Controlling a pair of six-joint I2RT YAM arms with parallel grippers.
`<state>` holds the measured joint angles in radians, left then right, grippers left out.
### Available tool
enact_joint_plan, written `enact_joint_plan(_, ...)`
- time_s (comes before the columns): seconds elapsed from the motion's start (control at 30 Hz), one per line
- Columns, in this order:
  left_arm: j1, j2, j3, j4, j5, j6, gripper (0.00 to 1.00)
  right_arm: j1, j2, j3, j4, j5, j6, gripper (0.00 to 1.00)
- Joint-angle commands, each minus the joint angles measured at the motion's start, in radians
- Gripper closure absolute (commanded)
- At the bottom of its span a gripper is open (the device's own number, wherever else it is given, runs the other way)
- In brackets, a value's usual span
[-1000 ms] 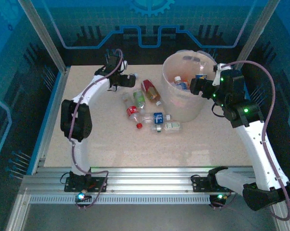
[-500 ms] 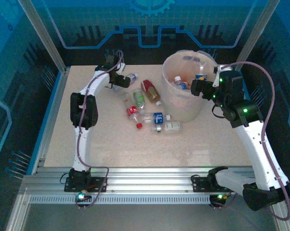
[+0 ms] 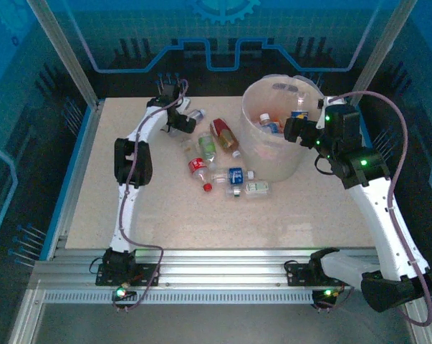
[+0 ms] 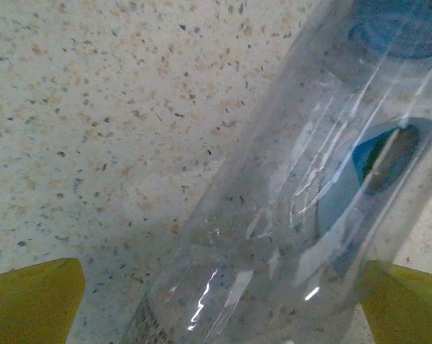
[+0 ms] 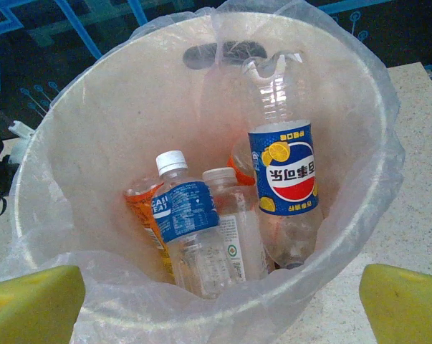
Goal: Put the plastic bottles in the bin
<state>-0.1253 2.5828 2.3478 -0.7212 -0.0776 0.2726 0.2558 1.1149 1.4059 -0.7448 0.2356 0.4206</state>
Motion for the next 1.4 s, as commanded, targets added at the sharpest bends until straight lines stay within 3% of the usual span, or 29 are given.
enact_joint_plan(0.0, 0.006, 0.039, 0.053, -0.051, -0.015, 0.026, 0.01, -0.001, 0.007, -0.005, -0.008, 0.018, 0.014, 0.0)
enact_joint_plan(0.17, 0.006, 0.067, 0.063, -0.072, -0.064, 0.027, 0.03, 0.0, 0.018, -0.01, -0.004, 0.022, 0.018, 0.0)
enact_joint_plan(0.4, 0.007, 0.082, 0.054, -0.109, -0.109, 0.035, 0.37, 0.005, 0.039, -0.01, -0.001, 0.021, 0.018, 0.0)
enact_joint_plan(0.53, 0.007, 0.058, 0.033, -0.102, -0.129, 0.03, 0.5, 0.007, 0.043, -0.01, -0.001, 0.015, 0.017, 0.0)
enact_joint_plan(0.77, 0.008, -0.089, -0.067, -0.023, -0.166, -0.009, 0.52, 0.009, 0.039, -0.001, -0.008, -0.005, 0.012, 0.0)
enact_joint_plan(1.07, 0.009, -0.44, -0.308, 0.119, -0.153, -0.118, 0.52, 0.009, 0.016, -0.002, 0.016, -0.103, 0.01, 0.0)
enact_joint_plan(1.27, 0.007, -0.726, -0.557, 0.218, -0.055, -0.25, 0.51, 0.009, 0.011, 0.008, 0.064, -0.222, 0.012, 0.0)
enact_joint_plan(1.37, 0.007, -0.877, -0.711, 0.29, 0.058, -0.332, 0.51, 0.009, 0.012, 0.007, 0.103, -0.297, 0.021, 0.0)
